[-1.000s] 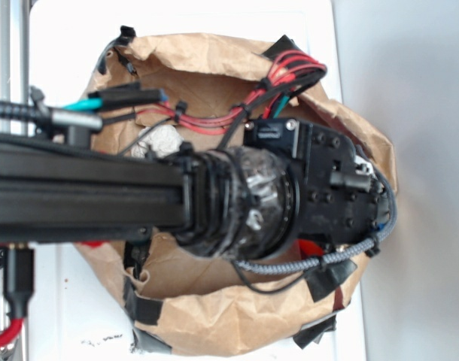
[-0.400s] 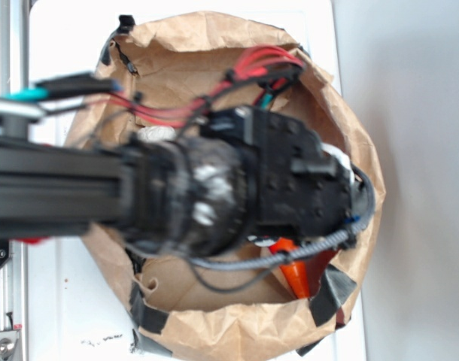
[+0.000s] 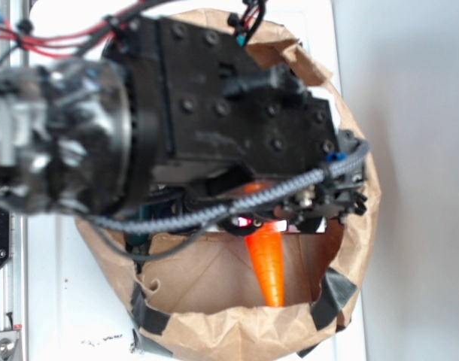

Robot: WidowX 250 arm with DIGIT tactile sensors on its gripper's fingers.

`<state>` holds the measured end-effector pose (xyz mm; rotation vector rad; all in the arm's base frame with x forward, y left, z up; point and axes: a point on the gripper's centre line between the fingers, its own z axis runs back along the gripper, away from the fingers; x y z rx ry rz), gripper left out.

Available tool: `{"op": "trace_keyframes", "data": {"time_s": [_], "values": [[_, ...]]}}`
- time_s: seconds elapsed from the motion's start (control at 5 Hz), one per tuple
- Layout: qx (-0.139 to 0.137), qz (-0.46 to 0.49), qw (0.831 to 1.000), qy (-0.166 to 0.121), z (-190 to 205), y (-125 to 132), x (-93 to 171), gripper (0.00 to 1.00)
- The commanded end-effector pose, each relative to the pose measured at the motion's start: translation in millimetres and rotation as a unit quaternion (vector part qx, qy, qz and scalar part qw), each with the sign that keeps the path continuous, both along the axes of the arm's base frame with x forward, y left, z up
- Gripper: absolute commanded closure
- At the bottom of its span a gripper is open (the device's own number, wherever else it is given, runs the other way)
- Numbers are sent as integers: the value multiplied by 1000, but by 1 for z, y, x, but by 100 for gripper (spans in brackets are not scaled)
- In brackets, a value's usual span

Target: Grab the carrot.

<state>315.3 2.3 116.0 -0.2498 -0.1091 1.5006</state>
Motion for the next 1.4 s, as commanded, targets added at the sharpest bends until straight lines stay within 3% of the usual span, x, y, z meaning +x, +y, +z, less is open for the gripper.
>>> {"op": "trace_keyframes", "data": {"time_s": [0.0, 0.2, 0.4, 0.6, 0.8, 1.0, 1.2], "values": [[126, -231, 964, -37, 46, 16, 1, 100], [196, -350, 915, -44, 55, 15, 3, 100], [187, -469, 862, -30, 68, 25, -1, 100], [169, -533, 829, 3, 86, 35, -12, 100], [149, -554, 819, 0, 104, 37, -24, 100], [153, -524, 838, -19, 111, 42, -28, 100], [194, -507, 840, -24, 110, 39, -33, 100]]}}
